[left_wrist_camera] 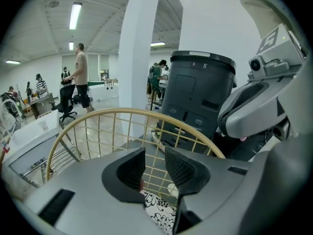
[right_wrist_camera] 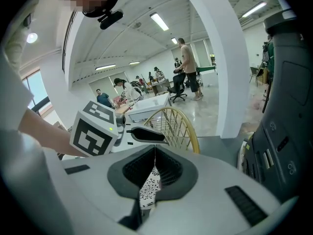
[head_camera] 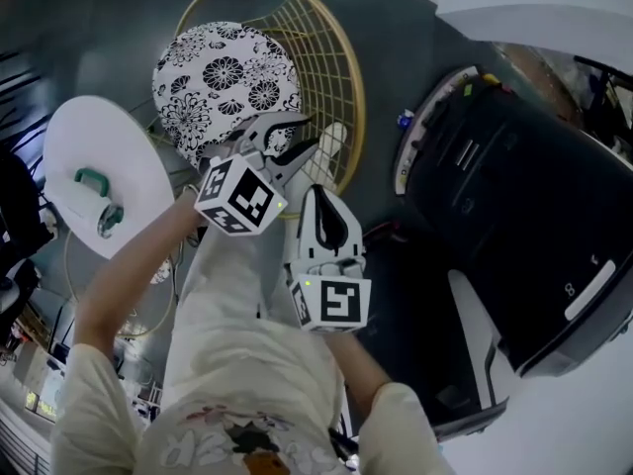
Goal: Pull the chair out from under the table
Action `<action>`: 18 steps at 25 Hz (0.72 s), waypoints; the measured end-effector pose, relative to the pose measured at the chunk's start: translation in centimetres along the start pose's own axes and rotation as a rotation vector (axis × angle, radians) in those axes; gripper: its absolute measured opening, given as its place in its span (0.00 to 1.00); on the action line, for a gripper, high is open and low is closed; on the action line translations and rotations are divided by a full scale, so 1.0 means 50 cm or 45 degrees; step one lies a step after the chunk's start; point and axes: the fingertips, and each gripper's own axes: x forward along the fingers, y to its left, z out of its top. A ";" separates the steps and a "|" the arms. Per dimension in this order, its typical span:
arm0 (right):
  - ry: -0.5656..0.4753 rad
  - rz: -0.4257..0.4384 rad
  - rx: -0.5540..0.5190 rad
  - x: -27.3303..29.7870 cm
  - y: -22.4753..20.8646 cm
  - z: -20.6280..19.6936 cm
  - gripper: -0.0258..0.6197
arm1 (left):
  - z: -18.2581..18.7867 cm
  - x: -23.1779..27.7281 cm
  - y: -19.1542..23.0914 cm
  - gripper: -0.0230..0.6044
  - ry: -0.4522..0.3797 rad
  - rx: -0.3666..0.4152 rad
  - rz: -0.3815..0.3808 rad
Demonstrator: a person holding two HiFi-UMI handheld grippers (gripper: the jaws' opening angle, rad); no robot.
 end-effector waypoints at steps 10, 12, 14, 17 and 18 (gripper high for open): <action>0.005 0.014 0.007 0.032 0.001 -0.003 0.06 | -0.033 0.042 0.031 0.23 0.009 0.000 0.028; 0.010 0.016 0.009 0.035 -0.003 -0.006 0.05 | -0.030 0.053 0.038 0.23 0.005 0.033 0.043; 0.020 0.022 -0.002 0.037 -0.004 -0.008 0.06 | -0.028 0.064 0.040 0.23 0.007 0.060 0.033; 0.027 0.022 -0.009 0.041 -0.008 -0.007 0.06 | -0.026 0.080 0.048 0.23 0.006 0.078 0.015; 0.026 0.020 -0.007 0.042 -0.010 -0.005 0.06 | -0.022 0.083 0.049 0.23 -0.001 0.093 0.008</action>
